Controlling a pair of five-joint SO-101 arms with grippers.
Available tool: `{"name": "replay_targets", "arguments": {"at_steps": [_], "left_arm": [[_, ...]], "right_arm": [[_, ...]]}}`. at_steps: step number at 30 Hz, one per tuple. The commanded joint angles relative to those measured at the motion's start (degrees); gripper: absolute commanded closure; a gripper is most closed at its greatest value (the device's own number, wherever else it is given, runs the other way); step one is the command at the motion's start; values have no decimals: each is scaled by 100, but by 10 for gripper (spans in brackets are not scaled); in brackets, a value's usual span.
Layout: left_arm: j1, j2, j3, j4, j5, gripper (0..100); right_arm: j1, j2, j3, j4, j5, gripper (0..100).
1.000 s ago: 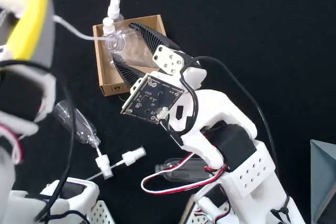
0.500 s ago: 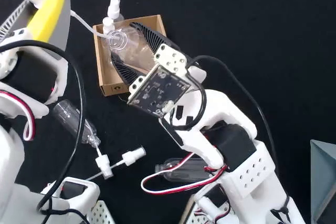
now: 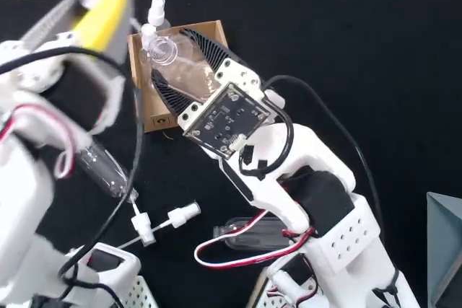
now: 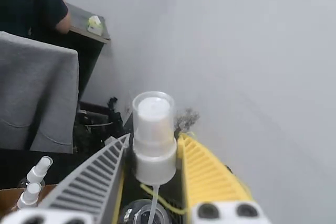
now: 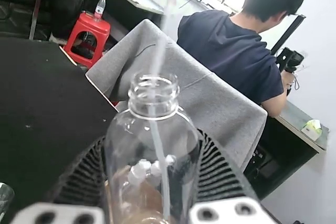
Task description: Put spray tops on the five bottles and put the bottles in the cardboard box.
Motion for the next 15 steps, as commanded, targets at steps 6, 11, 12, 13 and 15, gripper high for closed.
{"name": "replay_targets", "arguments": {"at_steps": [6,11,12,13,15], "left_arm": [[251,378,13,-255,-475,970],[259,554,13,-299,-536,970],[259,580,13,-299,-536,970],[259,607,13,-299,-536,970],[259,633,13,-299,-536,970]], "right_arm": [[185,-171,-488,-132,-79,986],[193,-163,-637,9,-97,986],[202,-163,-725,105,-97,986],[202,-163,-804,193,-97,986],[202,-163,-936,325,-97,986]]}}
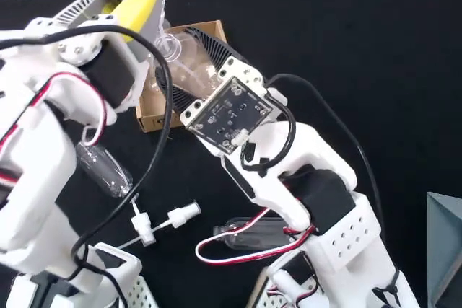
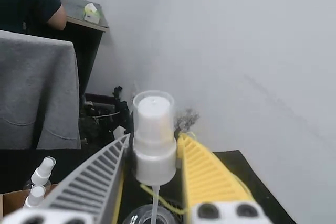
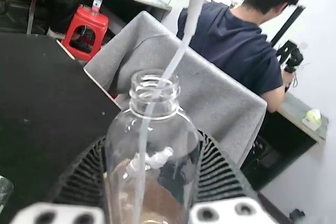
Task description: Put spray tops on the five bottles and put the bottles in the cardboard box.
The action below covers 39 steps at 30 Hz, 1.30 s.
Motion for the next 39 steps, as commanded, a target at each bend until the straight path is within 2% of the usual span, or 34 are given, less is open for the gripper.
{"name": "replay_targets", "arguments": {"at_steps": [1,6,10,14,35,39], "left_arm": [[66,176,13,-158,-88,970],[356,246,13,-149,-105,970],[418,290,13,-141,-105,967],[426,431,13,-141,-105,967],[426,536,-40,-176,-387,965],[426,484,-13,-149,-343,866]], "right_arm": [[123,-145,-831,158,-53,986],[149,198,-954,158,-105,986],[510,356,-1209,255,-519,986],[712,541,-1569,545,-607,986],[747,743,-1851,747,-624,986],[747,743,-1842,747,-624,986]]}}
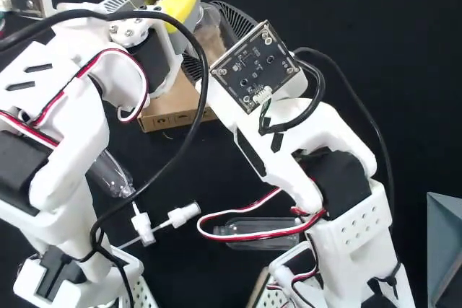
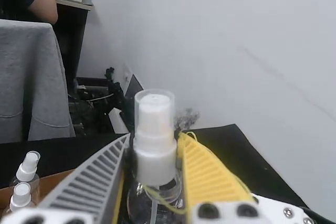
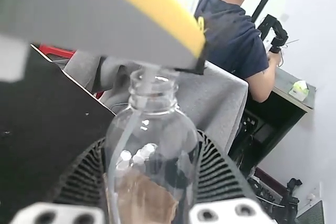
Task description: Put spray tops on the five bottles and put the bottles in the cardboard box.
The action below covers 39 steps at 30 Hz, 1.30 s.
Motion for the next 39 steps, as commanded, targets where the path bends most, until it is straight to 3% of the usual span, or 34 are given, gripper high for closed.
{"name": "replay_targets", "arguments": {"at_steps": [1,26,33,39], "left_arm": [[13,-18,-13,-79,-18,838],[-31,-615,4,35,264,803],[-796,-659,-31,35,949,730],[-1332,-668,-40,18,1345,727]], "right_arm": [[176,13,-470,-35,-62,986],[185,22,-453,-44,-62,986],[176,22,-444,-35,-62,986],[167,277,-426,-44,-62,986]]}}
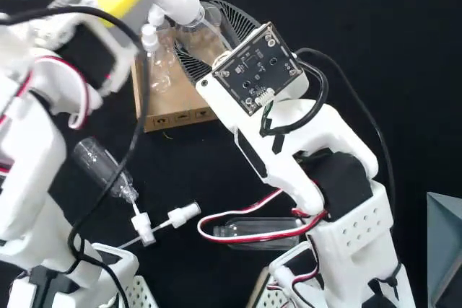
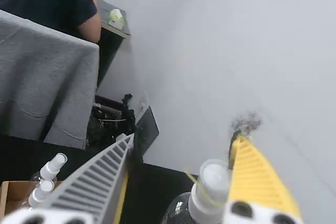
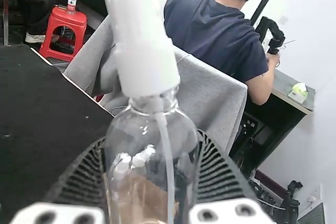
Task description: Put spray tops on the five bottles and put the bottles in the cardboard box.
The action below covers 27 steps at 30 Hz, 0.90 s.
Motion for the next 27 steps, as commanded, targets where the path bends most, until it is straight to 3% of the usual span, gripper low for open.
{"name": "replay_targets", "arguments": {"at_steps": [1,16,27], "left_arm": [[-321,-158,-48,18,246,727],[-1587,-158,-57,-9,686,727],[-1780,-132,4,193,642,727]], "right_arm": [[167,259,-426,-44,-44,986],[149,338,-400,-44,-44,986],[149,268,-435,-44,-976,986]]}}
